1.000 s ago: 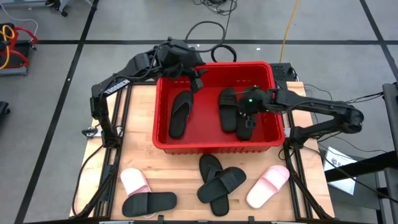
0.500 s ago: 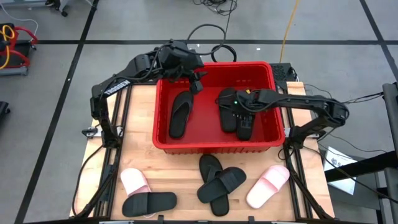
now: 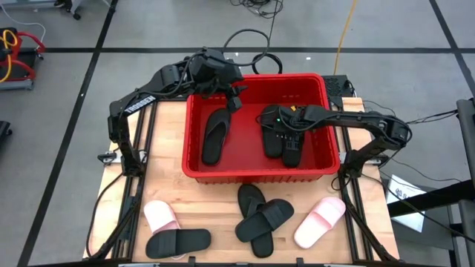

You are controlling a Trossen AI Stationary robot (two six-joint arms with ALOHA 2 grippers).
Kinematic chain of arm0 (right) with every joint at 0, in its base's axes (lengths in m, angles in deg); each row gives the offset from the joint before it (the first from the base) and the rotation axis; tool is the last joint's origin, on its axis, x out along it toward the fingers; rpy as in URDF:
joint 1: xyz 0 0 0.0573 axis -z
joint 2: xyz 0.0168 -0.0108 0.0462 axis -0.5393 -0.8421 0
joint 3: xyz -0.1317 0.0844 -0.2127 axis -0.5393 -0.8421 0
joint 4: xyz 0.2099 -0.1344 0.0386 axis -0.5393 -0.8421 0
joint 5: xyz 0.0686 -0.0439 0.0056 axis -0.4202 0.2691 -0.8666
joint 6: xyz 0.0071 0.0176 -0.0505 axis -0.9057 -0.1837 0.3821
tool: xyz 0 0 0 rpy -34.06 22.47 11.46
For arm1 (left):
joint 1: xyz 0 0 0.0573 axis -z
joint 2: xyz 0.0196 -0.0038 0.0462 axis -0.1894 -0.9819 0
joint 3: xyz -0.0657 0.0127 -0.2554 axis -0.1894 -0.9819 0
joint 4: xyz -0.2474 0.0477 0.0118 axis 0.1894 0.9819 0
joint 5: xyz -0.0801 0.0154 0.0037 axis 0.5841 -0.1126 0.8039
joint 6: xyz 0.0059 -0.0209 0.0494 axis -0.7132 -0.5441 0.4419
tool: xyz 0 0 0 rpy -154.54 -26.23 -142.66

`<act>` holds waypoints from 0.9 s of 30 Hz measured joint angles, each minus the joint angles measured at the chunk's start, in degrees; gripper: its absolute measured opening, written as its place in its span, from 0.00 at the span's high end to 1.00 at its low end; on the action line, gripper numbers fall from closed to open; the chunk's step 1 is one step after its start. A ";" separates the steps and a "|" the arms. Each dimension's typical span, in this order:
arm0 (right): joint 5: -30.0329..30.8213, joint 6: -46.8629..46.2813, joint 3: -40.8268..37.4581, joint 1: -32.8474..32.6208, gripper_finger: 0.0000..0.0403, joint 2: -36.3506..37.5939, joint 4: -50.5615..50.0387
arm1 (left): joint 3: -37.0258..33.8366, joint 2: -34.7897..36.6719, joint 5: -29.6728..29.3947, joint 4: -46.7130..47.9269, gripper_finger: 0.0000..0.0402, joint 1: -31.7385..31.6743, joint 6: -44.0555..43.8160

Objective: Pick and place slides into bin
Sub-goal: Adjust the black slide in the red bin

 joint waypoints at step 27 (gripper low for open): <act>15.20 12.98 -5.75 1.45 0.62 3.34 13.01 | 0.00 -0.02 -0.10 1.17 0.67 -0.15 1.35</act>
